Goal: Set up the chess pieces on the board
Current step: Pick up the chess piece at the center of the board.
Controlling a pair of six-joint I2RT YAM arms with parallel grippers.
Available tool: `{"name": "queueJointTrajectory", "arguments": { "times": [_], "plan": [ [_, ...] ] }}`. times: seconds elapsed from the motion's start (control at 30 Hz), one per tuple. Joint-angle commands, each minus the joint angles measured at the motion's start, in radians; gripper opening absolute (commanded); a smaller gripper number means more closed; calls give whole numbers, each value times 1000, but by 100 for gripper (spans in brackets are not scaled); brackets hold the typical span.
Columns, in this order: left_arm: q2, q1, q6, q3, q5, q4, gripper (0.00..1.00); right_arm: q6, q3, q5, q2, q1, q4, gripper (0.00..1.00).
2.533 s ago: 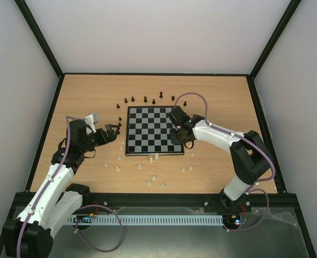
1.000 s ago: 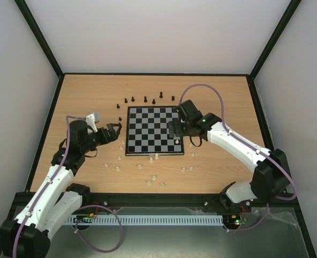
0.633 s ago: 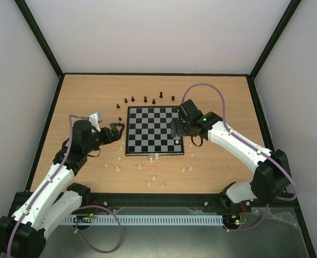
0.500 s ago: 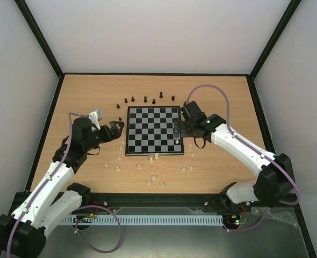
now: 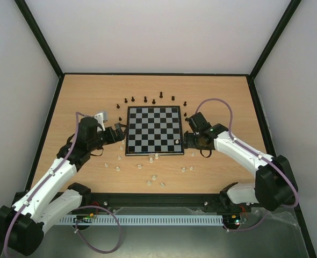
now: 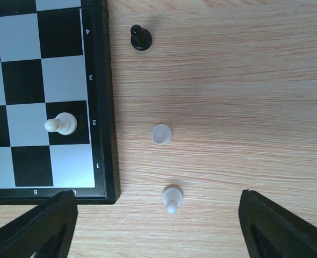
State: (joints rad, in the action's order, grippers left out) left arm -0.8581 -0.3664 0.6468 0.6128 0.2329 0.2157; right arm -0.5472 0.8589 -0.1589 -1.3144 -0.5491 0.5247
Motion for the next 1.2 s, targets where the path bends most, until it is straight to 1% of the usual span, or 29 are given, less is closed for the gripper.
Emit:
{"name": "queueJointTrajectory", "arguments": {
  "times": [0.0,0.23,0.43,0.6,0.8,0.87,1.03,1.17],
  "plan": [
    [5,-3,-28,11,-22,43,99,3,-22,16,-33,5,-13,80],
    [-25,-3,-58,-7,-27,44,100,26,-5,36,-127,12,-34,66],
    [-54,-3,-60,-19,-10,24,100,47,28,38,-192,30,-47,59],
    [-52,-3,-56,-20,-18,14,99,61,66,28,-243,37,-51,57],
    [-52,-3,-55,-29,-26,11,100,70,100,10,-301,39,-52,44],
    [-52,-3,-55,-33,-28,10,99,70,101,6,-309,40,-50,39],
    [-53,-3,-53,-41,-29,5,100,72,98,-4,-311,40,-43,38],
    [-63,-3,-54,-44,-26,-6,99,72,96,-8,-309,40,-38,32]
  ]
}}
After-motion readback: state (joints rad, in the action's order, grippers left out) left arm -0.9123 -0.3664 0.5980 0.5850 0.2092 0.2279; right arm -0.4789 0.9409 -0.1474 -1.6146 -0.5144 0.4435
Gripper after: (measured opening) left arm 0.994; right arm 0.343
